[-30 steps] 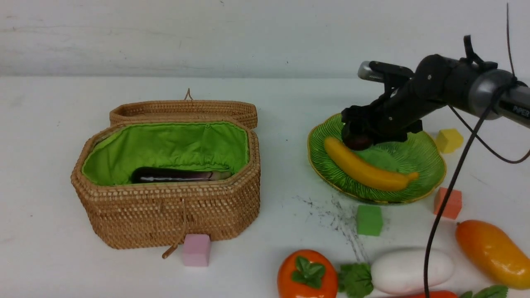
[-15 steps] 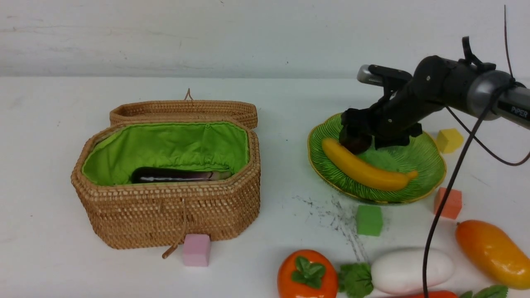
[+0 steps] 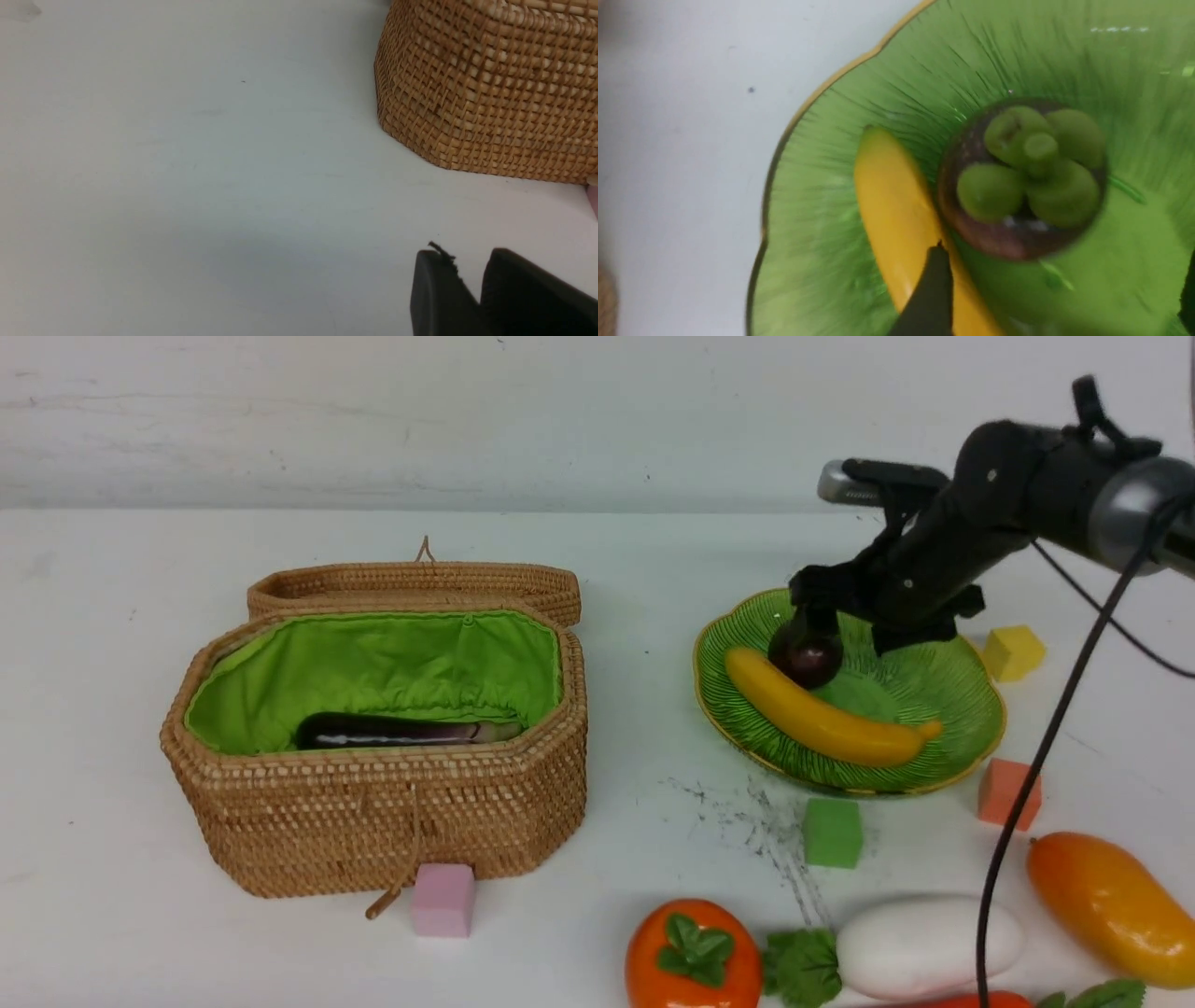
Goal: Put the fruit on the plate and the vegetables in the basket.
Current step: Use the right arm to grab a mangosteen and put it into the right plate, then use the right arm to grab a mango and put it into the right plate
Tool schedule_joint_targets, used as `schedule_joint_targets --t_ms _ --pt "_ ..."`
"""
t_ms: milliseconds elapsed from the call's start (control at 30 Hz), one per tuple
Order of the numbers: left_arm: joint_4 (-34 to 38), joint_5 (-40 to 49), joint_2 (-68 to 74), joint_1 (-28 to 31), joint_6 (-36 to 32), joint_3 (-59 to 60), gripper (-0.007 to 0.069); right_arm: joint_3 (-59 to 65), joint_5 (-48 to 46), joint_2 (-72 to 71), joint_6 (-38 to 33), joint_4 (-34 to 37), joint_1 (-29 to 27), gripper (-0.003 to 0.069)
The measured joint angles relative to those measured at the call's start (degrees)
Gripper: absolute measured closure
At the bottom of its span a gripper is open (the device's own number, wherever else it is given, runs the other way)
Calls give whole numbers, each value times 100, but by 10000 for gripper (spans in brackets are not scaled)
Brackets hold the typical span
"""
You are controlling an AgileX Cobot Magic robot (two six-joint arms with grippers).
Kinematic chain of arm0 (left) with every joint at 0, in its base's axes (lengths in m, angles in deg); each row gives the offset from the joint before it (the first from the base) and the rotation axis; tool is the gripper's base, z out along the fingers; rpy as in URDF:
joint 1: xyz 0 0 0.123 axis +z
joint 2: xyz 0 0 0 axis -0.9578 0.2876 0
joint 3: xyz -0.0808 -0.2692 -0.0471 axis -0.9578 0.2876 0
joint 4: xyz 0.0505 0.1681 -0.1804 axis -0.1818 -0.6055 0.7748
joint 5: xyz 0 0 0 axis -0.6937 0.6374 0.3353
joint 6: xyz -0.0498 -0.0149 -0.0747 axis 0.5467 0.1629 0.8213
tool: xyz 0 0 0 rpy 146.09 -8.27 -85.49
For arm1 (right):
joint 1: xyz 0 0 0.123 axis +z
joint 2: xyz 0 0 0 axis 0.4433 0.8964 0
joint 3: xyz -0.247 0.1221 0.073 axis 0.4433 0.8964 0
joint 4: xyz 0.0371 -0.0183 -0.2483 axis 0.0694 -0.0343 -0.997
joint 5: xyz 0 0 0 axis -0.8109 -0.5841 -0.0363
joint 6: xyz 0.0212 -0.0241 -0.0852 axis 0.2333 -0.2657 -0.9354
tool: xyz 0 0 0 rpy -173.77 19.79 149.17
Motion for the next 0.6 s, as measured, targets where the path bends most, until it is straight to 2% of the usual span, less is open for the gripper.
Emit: schedule_joint_targets --t_ms 300,600 --pt "0 0 0 0 0 0 479 311 -707 -646 -20 -351 0 1" --pt "0 0 0 0 0 0 479 2267 -855 -2537 -54 -851 -45 23"
